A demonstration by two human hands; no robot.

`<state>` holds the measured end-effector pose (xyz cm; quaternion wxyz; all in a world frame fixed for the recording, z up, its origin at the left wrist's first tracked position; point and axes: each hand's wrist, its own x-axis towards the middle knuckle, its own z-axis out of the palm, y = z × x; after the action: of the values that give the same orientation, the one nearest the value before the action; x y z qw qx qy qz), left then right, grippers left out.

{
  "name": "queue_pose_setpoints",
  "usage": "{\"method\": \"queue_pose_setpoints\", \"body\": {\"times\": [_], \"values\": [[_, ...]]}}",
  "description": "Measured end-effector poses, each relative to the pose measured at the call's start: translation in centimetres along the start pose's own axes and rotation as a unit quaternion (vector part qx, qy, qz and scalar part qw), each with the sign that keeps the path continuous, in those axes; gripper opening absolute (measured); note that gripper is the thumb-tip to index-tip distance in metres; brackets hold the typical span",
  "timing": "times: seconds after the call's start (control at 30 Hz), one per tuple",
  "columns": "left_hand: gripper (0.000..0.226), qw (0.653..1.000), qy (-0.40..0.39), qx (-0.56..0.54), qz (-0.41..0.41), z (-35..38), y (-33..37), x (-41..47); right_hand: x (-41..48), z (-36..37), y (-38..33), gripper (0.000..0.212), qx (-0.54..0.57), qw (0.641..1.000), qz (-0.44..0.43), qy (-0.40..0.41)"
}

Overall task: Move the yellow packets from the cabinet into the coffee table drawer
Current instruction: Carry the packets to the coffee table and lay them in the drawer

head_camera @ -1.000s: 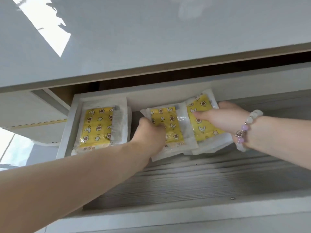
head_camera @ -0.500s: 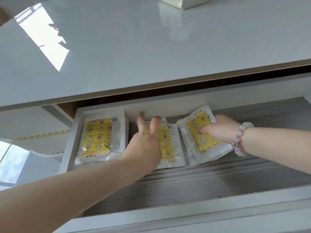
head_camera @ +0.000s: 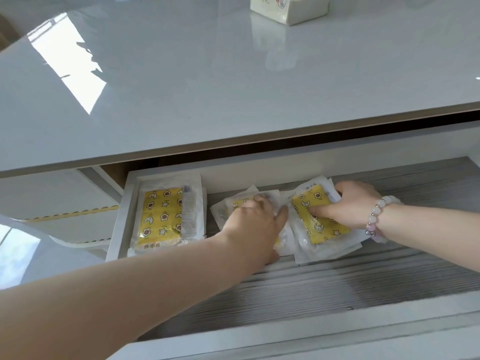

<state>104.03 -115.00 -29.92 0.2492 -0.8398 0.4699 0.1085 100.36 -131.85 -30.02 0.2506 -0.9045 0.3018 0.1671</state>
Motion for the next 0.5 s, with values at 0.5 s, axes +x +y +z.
{"method": "queue_pose_setpoints", "body": {"times": [0.5], "values": [[0.075,0.98,-0.197,0.003,-0.026,-0.74,-0.89,0.07,0.49,-0.17,-0.33,0.045,0.018,0.999,0.002,-0.032]]}}
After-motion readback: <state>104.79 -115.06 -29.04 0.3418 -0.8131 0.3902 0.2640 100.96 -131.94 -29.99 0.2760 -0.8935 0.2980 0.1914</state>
